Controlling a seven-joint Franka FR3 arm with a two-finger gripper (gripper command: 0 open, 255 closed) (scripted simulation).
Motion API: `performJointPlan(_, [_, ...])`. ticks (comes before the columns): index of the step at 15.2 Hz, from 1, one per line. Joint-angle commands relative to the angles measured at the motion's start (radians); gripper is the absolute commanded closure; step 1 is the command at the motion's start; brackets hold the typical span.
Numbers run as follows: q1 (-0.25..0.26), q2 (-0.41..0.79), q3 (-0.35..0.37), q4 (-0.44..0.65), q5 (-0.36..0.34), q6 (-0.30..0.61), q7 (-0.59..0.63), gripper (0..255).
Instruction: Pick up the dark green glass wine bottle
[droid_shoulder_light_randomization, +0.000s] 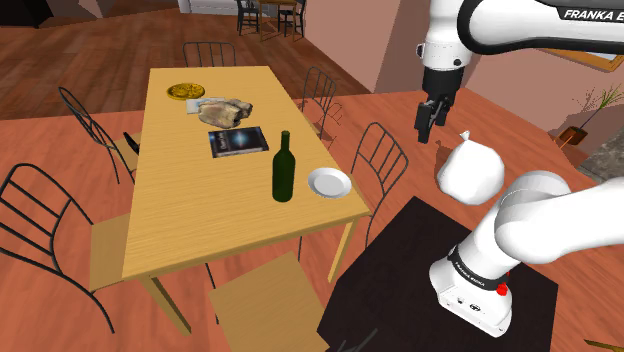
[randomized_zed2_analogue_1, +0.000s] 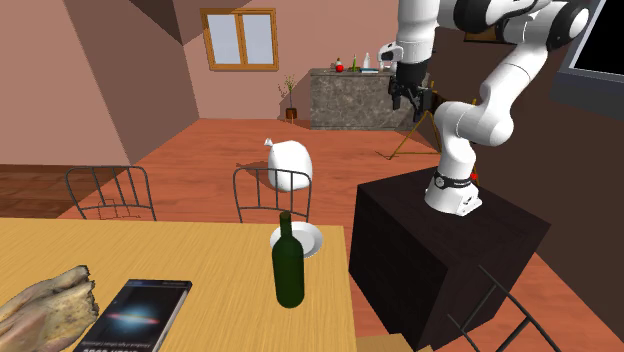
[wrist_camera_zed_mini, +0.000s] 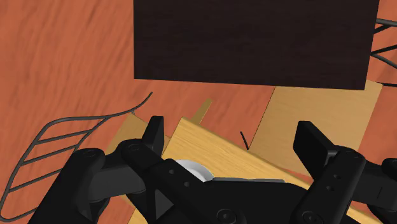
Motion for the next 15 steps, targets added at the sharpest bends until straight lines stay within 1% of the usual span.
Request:
performJointPlan(1, [0.0, 0.0, 0.0, 0.0, 0.0, 0.0, 0.0, 0])
performJointPlan(8, [0.008, 0.236, 0.001, 0.055, 0.033, 0.216, 0.028, 0])
performJointPlan(15, [0.016, 0.486, 0.005, 0.174, 0.062, 0.383, 0.042, 0])
